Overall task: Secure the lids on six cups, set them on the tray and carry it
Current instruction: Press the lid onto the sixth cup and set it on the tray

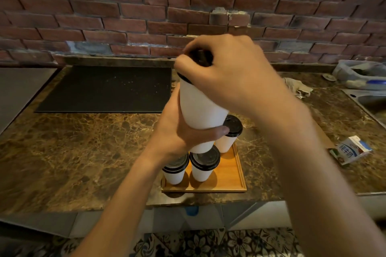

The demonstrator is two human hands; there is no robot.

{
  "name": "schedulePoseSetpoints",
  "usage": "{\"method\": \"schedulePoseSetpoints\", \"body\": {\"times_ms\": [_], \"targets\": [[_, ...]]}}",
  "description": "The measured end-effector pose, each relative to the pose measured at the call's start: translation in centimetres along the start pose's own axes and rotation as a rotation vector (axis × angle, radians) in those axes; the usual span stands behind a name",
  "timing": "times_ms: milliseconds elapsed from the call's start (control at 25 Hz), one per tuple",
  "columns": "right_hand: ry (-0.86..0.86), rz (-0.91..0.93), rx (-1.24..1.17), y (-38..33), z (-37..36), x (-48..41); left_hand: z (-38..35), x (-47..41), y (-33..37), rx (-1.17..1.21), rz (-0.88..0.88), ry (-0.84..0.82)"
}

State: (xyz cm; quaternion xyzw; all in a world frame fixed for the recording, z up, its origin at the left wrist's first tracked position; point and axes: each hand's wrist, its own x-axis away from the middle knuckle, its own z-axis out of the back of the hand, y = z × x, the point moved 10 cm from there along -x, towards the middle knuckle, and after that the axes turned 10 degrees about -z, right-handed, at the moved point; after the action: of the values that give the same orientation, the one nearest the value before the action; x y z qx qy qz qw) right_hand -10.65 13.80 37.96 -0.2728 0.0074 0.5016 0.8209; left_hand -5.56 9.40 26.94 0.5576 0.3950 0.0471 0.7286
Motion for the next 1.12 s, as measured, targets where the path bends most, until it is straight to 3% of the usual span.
{"method": "schedulePoseSetpoints", "body": {"times_ms": [80, 160, 280, 360, 440, 520, 640, 720, 760, 880, 920, 1000, 1120], "targets": [[0.197, -0.094, 0.117, 0.1, 0.5, 0.1, 0.2, 0.1, 0.4, -0.041, -0.025, 0.061], [0.227, 0.026, -0.04, -0.8, 1.7, 0.3, 0.6, -0.2, 1.0, -0.052, -0.071, 0.06], [-0.05, 0.198, -0.296, -1.1, 1.6, -0.2, 0.7, -0.8, 0.8, 0.004, -0.049, -0.04], [-0.226, 0.269, -0.31, -1.5, 0.6, 0.1, 0.5, -0.8, 0.4, 0.052, 0.003, -0.087], [-0.282, 0.306, -0.297, -1.8, 0.4, 0.3, 0.3, -0.4, 0.2, 0.101, 0.022, -0.109], [-0.196, 0.246, -0.247, -1.5, 0.2, -0.1, 0.4, -0.3, 0.2, 0.11, 0.023, -0.087], [0.185, 0.012, 0.03, -1.3, -0.1, 0.1, 0.5, -0.6, 0.6, 0.024, 0.002, -0.023], [0.278, 0.005, 0.15, -2.1, 0.3, 0.5, 0.4, -0.6, 1.0, -0.024, -0.017, -0.026], [0.198, 0.071, 0.112, -2.3, 0.4, 0.0, 0.6, -0.6, 1.1, 0.01, -0.009, -0.027], [-0.349, 0.296, -0.336, -3.1, 0.5, 0.4, 0.4, -0.4, 1.7, 0.139, -0.013, -0.178], [-0.403, 0.315, -0.435, -2.9, 0.8, 0.6, 0.0, -0.3, 2.2, 0.153, -0.033, -0.239], [-0.299, 0.269, -0.446, -2.7, 1.2, 0.4, -0.1, -0.5, 2.5, 0.146, -0.048, -0.234], [0.006, 0.157, -0.306, -2.2, 2.3, 0.0, 0.8, -0.9, 2.4, 0.113, -0.052, -0.101]]}}
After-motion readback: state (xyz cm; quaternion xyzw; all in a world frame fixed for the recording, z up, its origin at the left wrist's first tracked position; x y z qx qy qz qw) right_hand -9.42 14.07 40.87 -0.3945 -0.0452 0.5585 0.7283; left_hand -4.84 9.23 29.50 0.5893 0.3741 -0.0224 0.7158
